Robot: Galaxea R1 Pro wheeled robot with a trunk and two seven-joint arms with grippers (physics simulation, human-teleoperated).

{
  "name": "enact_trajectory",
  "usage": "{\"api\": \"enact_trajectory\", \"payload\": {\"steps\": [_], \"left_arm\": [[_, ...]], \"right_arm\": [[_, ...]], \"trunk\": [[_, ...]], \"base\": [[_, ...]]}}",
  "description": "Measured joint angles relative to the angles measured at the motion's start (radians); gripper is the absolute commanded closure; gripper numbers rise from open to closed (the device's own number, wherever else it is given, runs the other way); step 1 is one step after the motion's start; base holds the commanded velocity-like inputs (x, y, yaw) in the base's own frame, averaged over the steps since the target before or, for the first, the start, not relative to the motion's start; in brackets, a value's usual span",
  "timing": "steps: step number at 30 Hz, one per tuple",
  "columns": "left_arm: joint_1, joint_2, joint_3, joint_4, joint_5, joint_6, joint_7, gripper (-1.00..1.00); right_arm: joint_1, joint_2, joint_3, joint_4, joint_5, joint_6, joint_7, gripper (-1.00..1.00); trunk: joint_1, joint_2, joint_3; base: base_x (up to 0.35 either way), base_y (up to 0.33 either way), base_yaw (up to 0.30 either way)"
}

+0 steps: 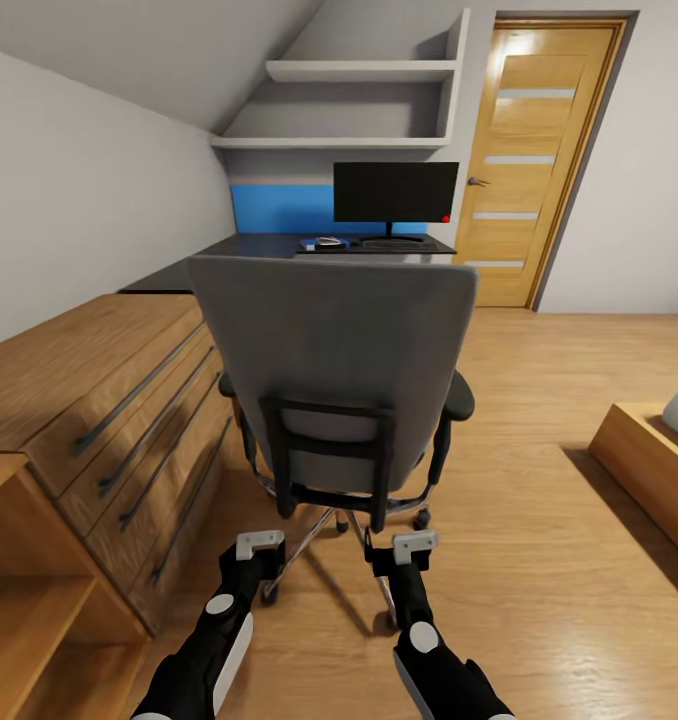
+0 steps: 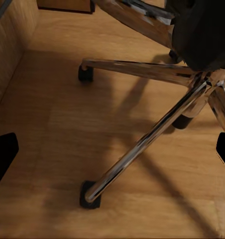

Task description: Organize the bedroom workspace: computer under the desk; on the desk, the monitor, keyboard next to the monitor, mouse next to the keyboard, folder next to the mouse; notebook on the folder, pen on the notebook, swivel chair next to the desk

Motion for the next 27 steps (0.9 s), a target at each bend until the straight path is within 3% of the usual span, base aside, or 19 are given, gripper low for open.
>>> {"api": "enact_trajectory", "payload": {"steps": [21, 27], "left_arm": [[0.001, 0.000, -0.002, 0.015, -0.003, -0.001, -0.007, -1.00], [0.001, -0.003, -0.046, 0.027, -0.004, -0.001, -0.012, -1.00]], "right_arm": [[0.000, 0.000, -0.007, -0.001, -0.002, -0.001, -0.002, -1.00], [0.000, 0.000, -0.008, -0.001, -0.001, -0.001, -0.002, -1.00]], "trunk": [[0.000, 0.000, 0.000], [0.000, 0.000, 0.000]], "base": [[0.027, -0.063, 0.000], [0.001, -0.001, 0.000]]}}
